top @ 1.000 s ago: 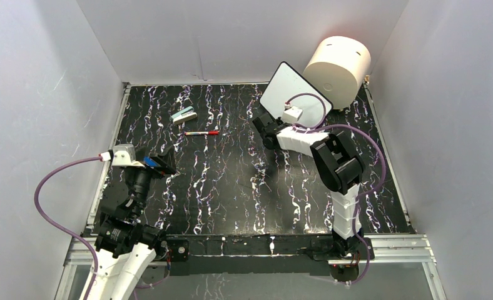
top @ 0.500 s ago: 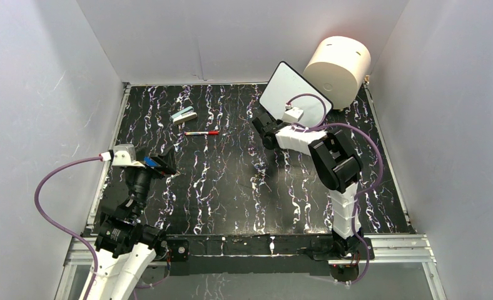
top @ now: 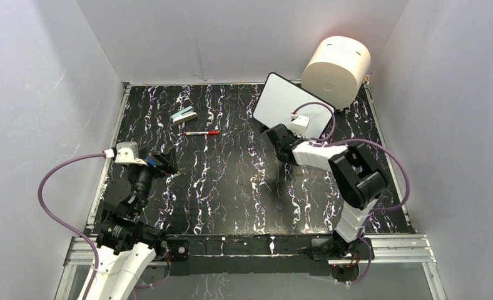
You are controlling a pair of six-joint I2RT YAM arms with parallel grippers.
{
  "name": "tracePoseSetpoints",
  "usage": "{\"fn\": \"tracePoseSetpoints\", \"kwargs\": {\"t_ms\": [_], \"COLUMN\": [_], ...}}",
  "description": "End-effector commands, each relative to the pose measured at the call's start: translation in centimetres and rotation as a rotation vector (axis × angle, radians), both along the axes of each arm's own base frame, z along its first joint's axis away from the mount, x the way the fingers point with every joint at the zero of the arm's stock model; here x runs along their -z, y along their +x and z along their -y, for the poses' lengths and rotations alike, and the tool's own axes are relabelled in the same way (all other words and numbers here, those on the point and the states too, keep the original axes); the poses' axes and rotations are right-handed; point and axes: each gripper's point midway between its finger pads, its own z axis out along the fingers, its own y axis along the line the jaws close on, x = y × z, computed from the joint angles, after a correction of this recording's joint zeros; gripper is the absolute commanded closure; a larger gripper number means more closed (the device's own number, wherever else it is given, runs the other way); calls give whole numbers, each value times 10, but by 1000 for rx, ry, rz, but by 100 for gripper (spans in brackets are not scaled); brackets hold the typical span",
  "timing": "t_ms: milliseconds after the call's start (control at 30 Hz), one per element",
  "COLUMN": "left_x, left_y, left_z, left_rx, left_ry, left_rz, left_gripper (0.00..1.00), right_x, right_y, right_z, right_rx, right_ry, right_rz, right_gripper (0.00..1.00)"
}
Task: Write a sentence on the whiteboard
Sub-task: Move the whiteboard to the center of the board.
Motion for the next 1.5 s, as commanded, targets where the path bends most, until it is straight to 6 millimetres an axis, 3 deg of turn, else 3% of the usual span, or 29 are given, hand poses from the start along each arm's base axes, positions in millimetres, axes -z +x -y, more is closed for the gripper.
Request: {"fn": "tracePoseSetpoints", "kwargs": {"t_ms": [0,300,600,1000,1267,1300,1467], "left_x": [2,17,30,43,51,52,53], "left_y": [5,15,23,29,32,33,33], "left_z": [3,6,9,13,12,12,10], "left_rx": [9,7,11,28,20,18,11], "left_ry": [18,44,72,108,129,133,137], "left_rz": [-7,-67,-110,-150,-175,-180,-178], "left_gripper": [7,7,7,7,7,7,7], "right_x": [-1,9,3,-6,2,1,-5], "right_y": [-19,-74,-119,-154,-164,-163,-157], "right_z": [-15,-38,-61,-81,-84,-83,-74], "right_rx": [-216,-511,-791,-1042,-1081,-1070,-1003], "right_ry": [32,98,133,188,203,200,182], "right_rz": [-42,-84,-84,-109,-148,-143,-116], "right_gripper": [100,100,100,100,100,99,66]}}
